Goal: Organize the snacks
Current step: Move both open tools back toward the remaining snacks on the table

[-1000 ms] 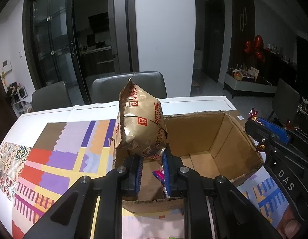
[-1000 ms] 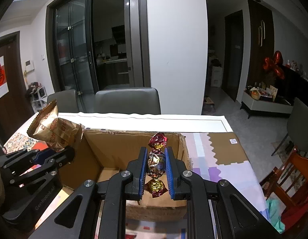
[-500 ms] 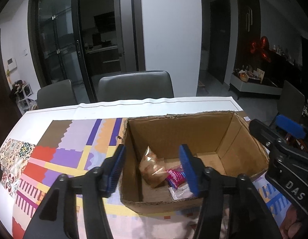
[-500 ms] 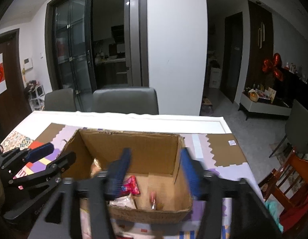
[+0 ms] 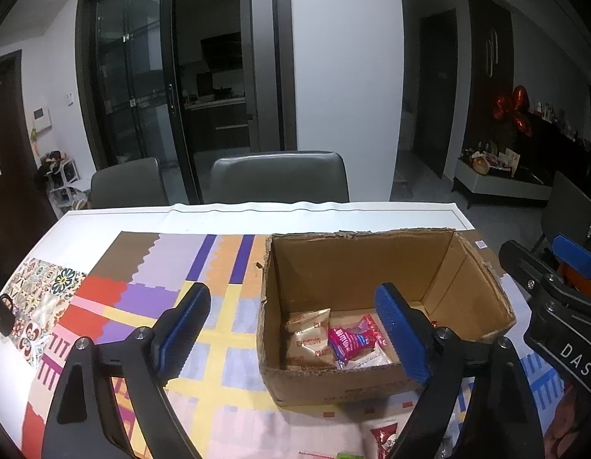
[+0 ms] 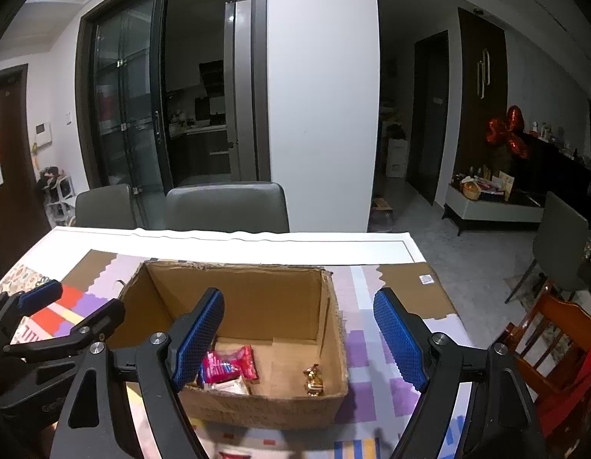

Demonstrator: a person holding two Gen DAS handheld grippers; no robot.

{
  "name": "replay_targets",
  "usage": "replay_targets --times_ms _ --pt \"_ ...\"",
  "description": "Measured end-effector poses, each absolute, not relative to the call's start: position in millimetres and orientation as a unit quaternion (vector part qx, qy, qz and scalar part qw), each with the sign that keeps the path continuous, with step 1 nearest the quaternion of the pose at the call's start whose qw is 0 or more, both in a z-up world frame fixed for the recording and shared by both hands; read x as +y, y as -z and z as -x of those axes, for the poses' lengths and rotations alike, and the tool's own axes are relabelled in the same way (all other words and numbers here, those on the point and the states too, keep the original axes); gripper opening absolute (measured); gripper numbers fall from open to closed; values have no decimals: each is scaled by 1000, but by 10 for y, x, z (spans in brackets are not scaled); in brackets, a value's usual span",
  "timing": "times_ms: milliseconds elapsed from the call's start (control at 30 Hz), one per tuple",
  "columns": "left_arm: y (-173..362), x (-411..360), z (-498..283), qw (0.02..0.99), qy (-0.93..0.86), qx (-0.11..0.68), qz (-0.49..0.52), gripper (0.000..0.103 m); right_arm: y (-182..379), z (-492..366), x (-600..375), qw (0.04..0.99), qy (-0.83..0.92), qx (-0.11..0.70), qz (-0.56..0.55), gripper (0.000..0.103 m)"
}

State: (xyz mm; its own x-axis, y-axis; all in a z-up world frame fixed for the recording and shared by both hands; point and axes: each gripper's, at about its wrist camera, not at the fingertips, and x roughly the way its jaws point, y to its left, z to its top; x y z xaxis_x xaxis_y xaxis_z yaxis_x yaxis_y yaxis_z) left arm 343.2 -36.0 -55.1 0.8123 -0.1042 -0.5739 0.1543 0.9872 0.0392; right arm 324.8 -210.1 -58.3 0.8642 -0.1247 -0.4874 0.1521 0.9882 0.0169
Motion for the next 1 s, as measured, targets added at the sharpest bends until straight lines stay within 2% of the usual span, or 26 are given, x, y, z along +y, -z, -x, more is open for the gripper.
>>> replay_targets --times_ms 133,1000 --pt "511 -374 -3351 952 70 294 -45 90 542 -3153 -2111 966 75 247 -29 86" --pt "177 -372 -2748 962 78 256 -51 91 213 -2488 -2147 971 97 217 -33 86"
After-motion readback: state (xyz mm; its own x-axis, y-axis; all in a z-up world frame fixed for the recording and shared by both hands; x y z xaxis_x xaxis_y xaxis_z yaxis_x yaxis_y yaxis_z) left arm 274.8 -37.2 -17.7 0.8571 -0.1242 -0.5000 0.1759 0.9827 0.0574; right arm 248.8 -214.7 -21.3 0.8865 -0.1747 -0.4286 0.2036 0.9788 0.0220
